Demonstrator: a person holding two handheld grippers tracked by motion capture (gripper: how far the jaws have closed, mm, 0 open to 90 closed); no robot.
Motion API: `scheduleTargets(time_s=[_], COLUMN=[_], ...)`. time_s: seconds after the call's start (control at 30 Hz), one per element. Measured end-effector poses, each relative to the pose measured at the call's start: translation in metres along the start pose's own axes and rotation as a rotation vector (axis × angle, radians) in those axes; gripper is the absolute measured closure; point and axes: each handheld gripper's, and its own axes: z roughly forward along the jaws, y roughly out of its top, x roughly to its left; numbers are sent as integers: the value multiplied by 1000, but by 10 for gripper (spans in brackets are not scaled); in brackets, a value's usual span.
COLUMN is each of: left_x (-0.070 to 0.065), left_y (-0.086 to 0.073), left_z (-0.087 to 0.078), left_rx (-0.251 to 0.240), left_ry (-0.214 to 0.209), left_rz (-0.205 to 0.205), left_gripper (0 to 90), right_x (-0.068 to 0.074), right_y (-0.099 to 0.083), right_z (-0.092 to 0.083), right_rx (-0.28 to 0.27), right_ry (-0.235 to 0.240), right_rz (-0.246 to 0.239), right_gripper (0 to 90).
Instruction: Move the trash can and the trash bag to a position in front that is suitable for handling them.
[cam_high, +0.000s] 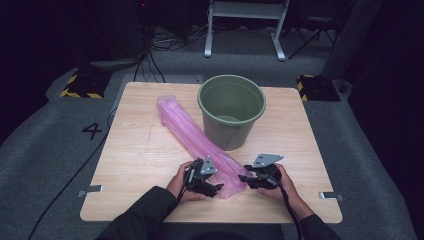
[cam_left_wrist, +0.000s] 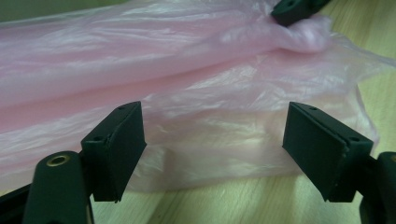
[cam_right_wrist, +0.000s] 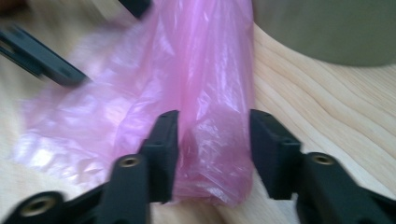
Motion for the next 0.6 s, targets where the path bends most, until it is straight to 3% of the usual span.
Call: scheduleTargets(time_s=[0.13,0.23,0.37,0.47,0.6], left_x=[10,29,55,71,88], left_y=[-3,-10,-22,-32,-39], left_z=[-18,-34,-47,-54,-59], left_rx=[-39,-57,-48,-33,-52], left_ry=[39,117,195,256,259], left_rz=[-21,-69,-145,-158,-224], left_gripper=[184,182,177,167,170], right_x=[-10,-18,-27,-34,-44], right_y=[-4,-8,-16,-21,-29], right_z=[-3,-9,-16,-21,-28], right_rx=[13,6,1,-1,-2], right_ry=[-35,-40,-39,-39,-40], right_rz=[12,9,22,34,49], right_gripper=[735,794,813,806,791])
